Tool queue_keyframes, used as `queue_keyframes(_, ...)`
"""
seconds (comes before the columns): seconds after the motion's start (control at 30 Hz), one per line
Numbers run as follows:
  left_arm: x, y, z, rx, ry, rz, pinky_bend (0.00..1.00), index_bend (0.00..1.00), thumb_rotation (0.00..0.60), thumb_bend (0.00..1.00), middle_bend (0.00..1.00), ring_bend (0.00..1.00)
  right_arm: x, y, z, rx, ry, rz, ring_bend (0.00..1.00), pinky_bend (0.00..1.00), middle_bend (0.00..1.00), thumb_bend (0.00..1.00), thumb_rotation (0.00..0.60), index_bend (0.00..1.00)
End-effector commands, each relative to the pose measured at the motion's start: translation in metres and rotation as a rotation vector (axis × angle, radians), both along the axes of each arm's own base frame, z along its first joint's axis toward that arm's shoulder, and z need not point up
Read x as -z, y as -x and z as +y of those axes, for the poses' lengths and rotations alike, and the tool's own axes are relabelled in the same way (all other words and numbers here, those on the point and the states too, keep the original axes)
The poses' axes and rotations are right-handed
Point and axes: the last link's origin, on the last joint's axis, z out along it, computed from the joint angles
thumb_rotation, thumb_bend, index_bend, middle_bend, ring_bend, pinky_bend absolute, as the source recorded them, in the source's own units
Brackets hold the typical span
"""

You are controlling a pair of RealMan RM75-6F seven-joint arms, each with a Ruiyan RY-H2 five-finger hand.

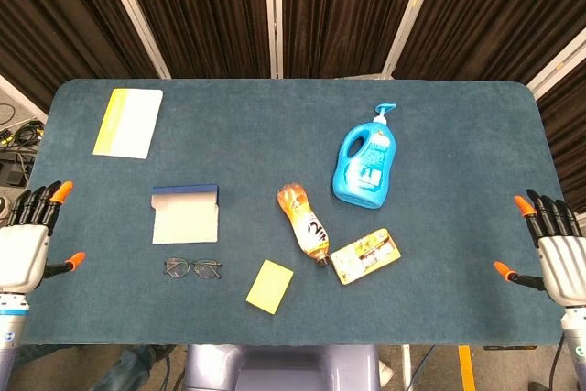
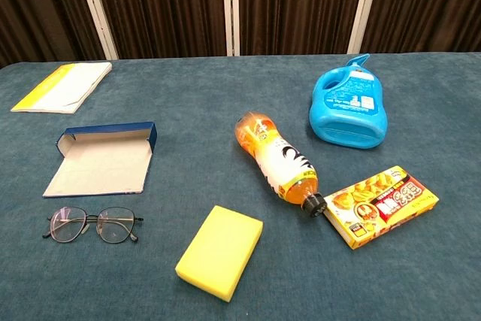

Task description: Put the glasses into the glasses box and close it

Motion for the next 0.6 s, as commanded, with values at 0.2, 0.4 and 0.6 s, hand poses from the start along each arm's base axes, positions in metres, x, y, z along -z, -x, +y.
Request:
queue_keyframes(0.2, 0.035, -0.006, 0.002, -0.009, 0.170, -0.020, 0.00, 0.00, 0.600, 0.02, 0.00, 0.00, 0.000, -0.003, 0.002, -0.016, -0.006, -0.006, 0.00, 0.00, 0.00, 0.00, 0.600, 0.01)
queue_keyframes(0.4, 0.097, -0.035, 0.015, -0.017, 0.395, -0.077, 0.00, 0.02, 0.600, 0.11, 0.00, 0.00, 0.002, -0.003, 0.002, -0.013, -0.014, 0.002, 0.00, 0.00, 0.00, 0.00, 0.600, 0.01)
queue_keyframes(0.6, 0.140, -0.060, 0.028, 0.004, 0.466, -0.048, 0.00, 0.30, 0.600, 0.33, 0.00, 0.00, 0.004, 0.001, 0.001, 0.000, -0.020, 0.008, 0.00, 0.00, 0.00, 0.00, 0.600, 0.01)
